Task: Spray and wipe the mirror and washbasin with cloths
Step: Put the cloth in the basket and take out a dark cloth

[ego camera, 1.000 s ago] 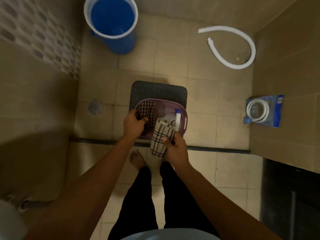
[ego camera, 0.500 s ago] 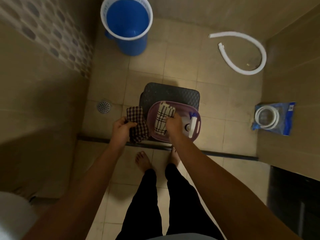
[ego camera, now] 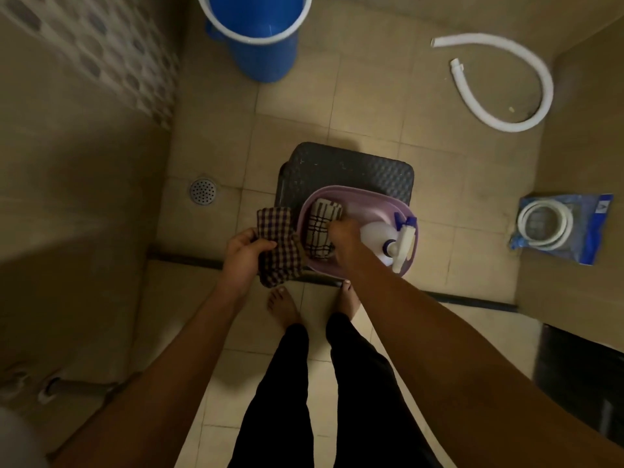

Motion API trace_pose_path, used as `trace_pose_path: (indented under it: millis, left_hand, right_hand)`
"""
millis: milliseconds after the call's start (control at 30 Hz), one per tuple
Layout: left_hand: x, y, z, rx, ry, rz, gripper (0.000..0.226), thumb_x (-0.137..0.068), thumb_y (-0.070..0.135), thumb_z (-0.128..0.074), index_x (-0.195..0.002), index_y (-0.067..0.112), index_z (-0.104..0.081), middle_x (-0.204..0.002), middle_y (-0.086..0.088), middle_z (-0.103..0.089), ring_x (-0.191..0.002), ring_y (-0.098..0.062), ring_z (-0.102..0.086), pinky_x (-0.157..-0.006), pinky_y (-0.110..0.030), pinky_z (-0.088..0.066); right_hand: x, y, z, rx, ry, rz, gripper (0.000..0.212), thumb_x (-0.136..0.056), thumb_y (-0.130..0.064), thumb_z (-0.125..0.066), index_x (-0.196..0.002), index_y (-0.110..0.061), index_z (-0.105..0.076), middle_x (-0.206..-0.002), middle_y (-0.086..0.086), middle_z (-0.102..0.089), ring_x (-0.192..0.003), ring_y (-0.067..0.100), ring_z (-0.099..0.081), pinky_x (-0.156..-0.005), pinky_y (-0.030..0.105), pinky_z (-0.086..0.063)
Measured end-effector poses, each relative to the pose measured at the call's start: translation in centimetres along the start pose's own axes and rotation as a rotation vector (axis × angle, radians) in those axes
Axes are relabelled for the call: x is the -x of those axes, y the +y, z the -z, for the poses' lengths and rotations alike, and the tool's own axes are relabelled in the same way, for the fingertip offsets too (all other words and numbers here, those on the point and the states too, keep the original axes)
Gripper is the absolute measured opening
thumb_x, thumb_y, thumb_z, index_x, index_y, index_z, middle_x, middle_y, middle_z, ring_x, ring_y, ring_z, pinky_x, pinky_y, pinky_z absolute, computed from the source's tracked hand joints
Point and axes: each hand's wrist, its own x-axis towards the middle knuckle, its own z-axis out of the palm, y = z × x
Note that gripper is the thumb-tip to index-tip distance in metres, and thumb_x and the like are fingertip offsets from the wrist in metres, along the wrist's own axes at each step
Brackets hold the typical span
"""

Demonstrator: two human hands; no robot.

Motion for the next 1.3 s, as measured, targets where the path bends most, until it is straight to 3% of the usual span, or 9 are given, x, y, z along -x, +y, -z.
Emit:
trace_pose_path:
  millis: [267, 467, 567, 767, 833, 1033, 1100, 1200, 1300]
  left_hand:
    - [0.2, 0.0, 0.4, 0.008, -0.03, -0.024, 0.026, -0.091, -0.007, -0.049, -0.095, 0.012, -0.066, -0.092, -0.002, -0.07, -0.083, -0.013, -0.067, -0.064, -0.02, -0.054]
    - [2.1, 1.2, -0.4, 0.007, -0.057, -0.022, 0.027, -0.09, -0.007, -0.049, -0.089, 0.014, -0.065, -0.084, 0.001, -0.07, -0.072, -0.007, -0.068, -0.054, -0.017, -0.052]
    - [3.6, 2.4, -1.0, 0.039, -0.09, -0.01, 0.026, -0.088, -0.008, -0.049, -0.086, 0.013, -0.066, -0.084, -0.002, -0.07, -0.08, -0.016, -0.066, -0.063, -0.024, -0.053]
    - [8.2, 5.1, -2.6, 0.086, -0.227, 0.005, 0.026, -0.09, -0.004, -0.041, -0.106, 0.001, -0.061, -0.098, -0.01, -0.066, -0.085, -0.021, -0.065, -0.066, -0.027, -0.056]
    - [9.5, 5.6, -3.1, 0.091, -0.237, 0.006, 0.025, -0.091, -0.003, -0.038, -0.102, 0.0, -0.06, -0.096, -0.01, -0.066, -0.079, -0.018, -0.066, -0.064, -0.024, -0.056]
    - [12.1, 6.0, -4.0, -0.067, -0.146, -0.152, 0.028, -0.094, 0.001, -0.046, -0.115, 0.008, -0.064, -0.104, -0.01, -0.068, -0.098, -0.023, -0.063, -0.079, -0.028, -0.051]
    - [13.2, 6.1, -4.0, -0.03, -0.144, -0.171, 0.031, -0.099, 0.005, -0.043, -0.123, 0.01, -0.061, -0.103, -0.002, -0.067, -0.093, -0.013, -0.063, -0.07, -0.016, -0.052]
    - [15.3, 7.1, -3.8, 0.221, -0.171, -0.095, 0.028, -0.105, 0.019, -0.035, -0.108, 0.011, -0.061, -0.085, 0.005, -0.07, -0.077, -0.008, -0.066, -0.055, -0.012, -0.051]
    - [16.8, 7.5, -3.5, 0.331, -0.201, -0.171, 0.031, -0.104, 0.026, -0.037, -0.11, 0.012, -0.064, -0.088, 0.007, -0.075, -0.081, -0.003, -0.071, -0.065, -0.015, -0.054]
  right_hand:
    - [0.8, 0.6, -1.3, 0.296, 0.219, 0.154, 0.03, -0.099, -0.019, -0.049, -0.124, -0.004, -0.056, -0.121, 0.014, -0.062, -0.115, 0.031, -0.059, -0.095, 0.036, -0.046]
    - [5.4, -0.4, 0.5, 0.272, 0.225, 0.218, 0.03, -0.099, -0.016, -0.049, -0.128, -0.007, -0.052, -0.126, 0.011, -0.058, -0.118, 0.028, -0.055, -0.094, 0.03, -0.044]
    - [9.2, -0.6, 1.6, 0.141, 0.162, 0.306, 0.024, -0.1, -0.025, -0.049, -0.12, -0.014, -0.057, -0.118, 0.006, -0.06, -0.111, 0.023, -0.058, -0.081, 0.021, -0.044]
    - [16.9, -1.1, 3.3, -0.35, -0.289, 0.196, 0.026, -0.098, -0.044, -0.048, -0.091, -0.028, -0.067, -0.089, -0.008, -0.073, -0.083, 0.008, -0.069, -0.072, 0.028, -0.056]
    - [18.0, -1.1, 3.5, -0.396, -0.28, 0.231, 0.021, -0.098, -0.037, -0.05, -0.09, -0.027, -0.067, -0.086, -0.008, -0.073, -0.079, 0.006, -0.068, -0.067, 0.024, -0.053]
    - [20.1, -2.2, 3.2, -0.329, -0.116, 0.371, 0.014, -0.096, -0.021, -0.058, -0.1, -0.021, -0.072, -0.102, 0.003, -0.073, -0.103, 0.025, -0.065, -0.095, 0.045, -0.053]
    - [21.1, -2.8, 3.3, -0.273, -0.086, 0.444, 0.013, -0.094, -0.019, -0.061, -0.099, -0.016, -0.072, -0.101, 0.005, -0.073, -0.099, 0.024, -0.068, -0.093, 0.046, -0.054]
    - [22.4, -3.4, 3.2, -0.195, -0.068, 0.513, 0.012, -0.091, -0.02, -0.065, -0.087, -0.012, -0.073, -0.088, 0.006, -0.075, -0.088, 0.024, -0.071, -0.082, 0.049, -0.058]
    - [23.7, -4.0, 3.2, -0.113, -0.106, 0.567, 0.015, -0.087, -0.019, -0.07, -0.084, -0.004, -0.07, -0.082, 0.009, -0.075, -0.082, 0.027, -0.072, -0.077, 0.052, -0.058]
